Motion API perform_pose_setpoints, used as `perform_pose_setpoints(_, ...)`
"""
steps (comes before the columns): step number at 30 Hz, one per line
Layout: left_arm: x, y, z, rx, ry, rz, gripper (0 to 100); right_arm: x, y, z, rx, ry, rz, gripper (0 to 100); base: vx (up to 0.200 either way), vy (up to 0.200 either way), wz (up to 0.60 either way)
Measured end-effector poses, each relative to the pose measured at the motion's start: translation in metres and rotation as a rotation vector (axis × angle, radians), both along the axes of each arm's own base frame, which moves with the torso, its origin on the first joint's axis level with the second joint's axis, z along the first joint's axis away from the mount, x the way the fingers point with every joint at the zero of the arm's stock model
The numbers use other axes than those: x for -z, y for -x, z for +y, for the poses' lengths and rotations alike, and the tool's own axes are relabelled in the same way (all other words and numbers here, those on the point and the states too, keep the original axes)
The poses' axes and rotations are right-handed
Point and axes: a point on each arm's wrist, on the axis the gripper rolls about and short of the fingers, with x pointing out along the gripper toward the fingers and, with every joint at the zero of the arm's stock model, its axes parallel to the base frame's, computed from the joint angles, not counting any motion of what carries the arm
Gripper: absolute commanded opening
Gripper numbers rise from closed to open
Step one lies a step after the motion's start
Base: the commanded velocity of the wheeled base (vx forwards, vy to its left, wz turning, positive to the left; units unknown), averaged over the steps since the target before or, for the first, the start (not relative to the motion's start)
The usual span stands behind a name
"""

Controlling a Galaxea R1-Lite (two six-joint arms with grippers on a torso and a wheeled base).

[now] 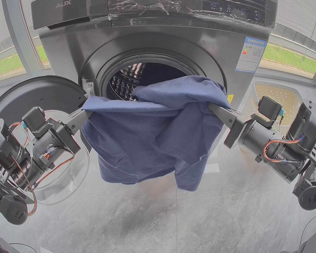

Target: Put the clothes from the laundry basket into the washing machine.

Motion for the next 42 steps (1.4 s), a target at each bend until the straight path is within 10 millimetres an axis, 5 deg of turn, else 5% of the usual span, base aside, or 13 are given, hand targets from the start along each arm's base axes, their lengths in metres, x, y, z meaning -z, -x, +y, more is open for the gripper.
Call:
perform_pose_setpoints(14, -0.037, 0.011, 0.005, -0.023, 0.053, -0.114, 0, 0.006, -0.005, -0.006, 0.030, 0.015, 0.016, 0, 0.000, 0.000, 0.00)
perform_pose_setpoints(39, -0.041, 0.012, 0.004, -0.028, 0.064, -0.131, 0, 0.020, -0.014, -0.021, 0.101, 0.089, 0.039, 0, 0.000, 0.000, 0.00)
perform_pose_setpoints(40, -0.041, 0.012, 0.004, -0.028, 0.064, -0.131, 0, 0.020, -0.014, -0.021, 0.099, 0.088, 0.038, 100, 0.000, 0.000, 0.00)
perform_pose_setpoints(42, -0.042, 0.013, 0.004, -0.027, 0.065, -0.133, 0, 0.020, -0.013, -0.020, 0.096, 0.088, 0.037, 100, 0.000, 0.000, 0.00)
